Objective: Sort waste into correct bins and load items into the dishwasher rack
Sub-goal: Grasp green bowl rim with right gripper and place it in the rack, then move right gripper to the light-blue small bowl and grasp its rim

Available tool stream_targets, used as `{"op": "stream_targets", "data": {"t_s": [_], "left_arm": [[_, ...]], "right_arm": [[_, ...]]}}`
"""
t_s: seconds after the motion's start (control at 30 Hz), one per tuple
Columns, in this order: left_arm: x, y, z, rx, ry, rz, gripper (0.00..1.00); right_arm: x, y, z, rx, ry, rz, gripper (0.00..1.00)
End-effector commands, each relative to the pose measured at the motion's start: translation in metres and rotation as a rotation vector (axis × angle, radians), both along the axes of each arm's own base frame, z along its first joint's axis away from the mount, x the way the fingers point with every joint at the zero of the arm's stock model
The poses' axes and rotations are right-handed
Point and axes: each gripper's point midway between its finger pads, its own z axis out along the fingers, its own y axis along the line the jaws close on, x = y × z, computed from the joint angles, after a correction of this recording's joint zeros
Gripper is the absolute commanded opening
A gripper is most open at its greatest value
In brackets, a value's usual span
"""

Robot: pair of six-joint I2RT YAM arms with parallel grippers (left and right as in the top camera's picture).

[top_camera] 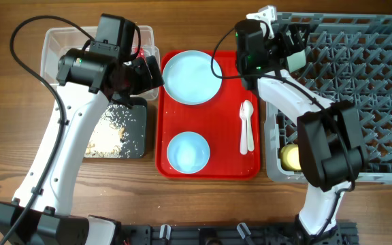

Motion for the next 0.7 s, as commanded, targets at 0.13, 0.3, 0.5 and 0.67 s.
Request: {"op": "stream_targets", "data": {"t_s": [0.13, 0.3, 0.5, 0.67], "left_arm": [[0.002, 0.004, 0.006, 0.012, -0.021, 0.007, 1.0], [0.002, 0.004, 0.006, 0.012, -0.021, 0.007, 1.0], [0.002, 0.004, 0.006, 0.012, -0.021, 0.007, 1.0], [0.002, 0.004, 0.006, 0.012, -0.022, 0.007, 1.0]], "right_arm": [[-0.011, 0.01, 0.065, 0.163, -0.215, 0.032, 1.0], [-0.014, 0.037, 0.059, 0.359, -0.168, 0.182, 1.0], [-0.078, 0.13, 0.007, 1.087, 0.205, 0.391, 1.0], [-0.157, 0.199, 0.012, 1.573, 0.552, 0.435, 1.0]]}}
